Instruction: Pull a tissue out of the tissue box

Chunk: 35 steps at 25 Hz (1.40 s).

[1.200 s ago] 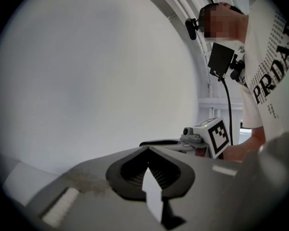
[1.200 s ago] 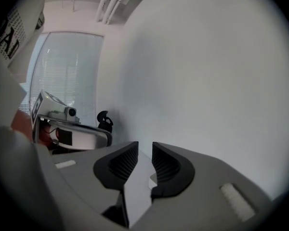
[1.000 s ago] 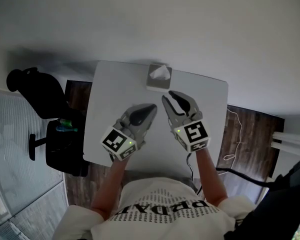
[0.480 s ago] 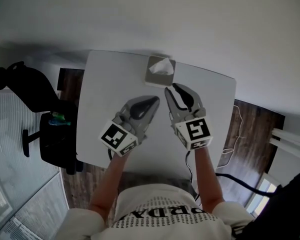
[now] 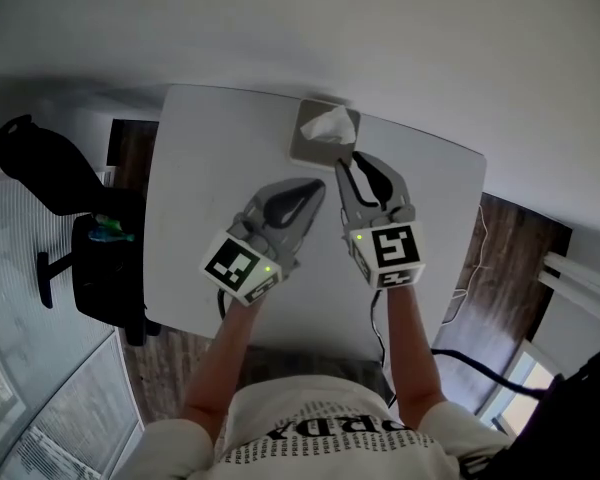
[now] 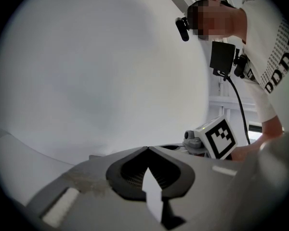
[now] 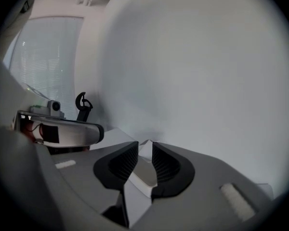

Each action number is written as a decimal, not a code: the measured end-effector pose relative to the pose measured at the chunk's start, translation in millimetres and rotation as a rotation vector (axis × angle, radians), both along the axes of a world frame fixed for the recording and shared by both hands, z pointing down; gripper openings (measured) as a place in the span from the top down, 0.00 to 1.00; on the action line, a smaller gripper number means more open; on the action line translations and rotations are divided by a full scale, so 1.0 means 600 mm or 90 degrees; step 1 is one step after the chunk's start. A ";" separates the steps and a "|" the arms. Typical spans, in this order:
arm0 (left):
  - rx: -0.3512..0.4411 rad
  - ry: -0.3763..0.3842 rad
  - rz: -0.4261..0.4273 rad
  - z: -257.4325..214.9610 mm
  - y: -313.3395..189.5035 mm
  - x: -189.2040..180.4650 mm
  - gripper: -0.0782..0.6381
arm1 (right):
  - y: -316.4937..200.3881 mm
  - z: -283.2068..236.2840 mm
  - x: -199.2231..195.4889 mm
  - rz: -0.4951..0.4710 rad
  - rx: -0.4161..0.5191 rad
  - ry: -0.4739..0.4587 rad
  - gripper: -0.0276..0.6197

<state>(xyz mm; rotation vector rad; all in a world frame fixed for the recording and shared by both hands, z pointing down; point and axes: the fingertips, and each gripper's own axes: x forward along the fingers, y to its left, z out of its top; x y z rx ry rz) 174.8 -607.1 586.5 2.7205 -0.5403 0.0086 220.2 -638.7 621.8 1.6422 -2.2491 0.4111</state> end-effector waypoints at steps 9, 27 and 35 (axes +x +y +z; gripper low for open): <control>-0.026 0.006 -0.023 0.047 -0.032 0.007 0.90 | -0.027 0.051 0.021 0.024 -0.030 0.000 0.78; -0.056 0.004 -0.022 0.094 -0.048 0.021 0.90 | -0.058 0.118 0.040 0.029 -0.068 0.013 0.76; -0.059 0.002 -0.020 0.095 -0.045 0.023 0.90 | -0.059 0.116 0.041 0.034 -0.063 0.033 0.79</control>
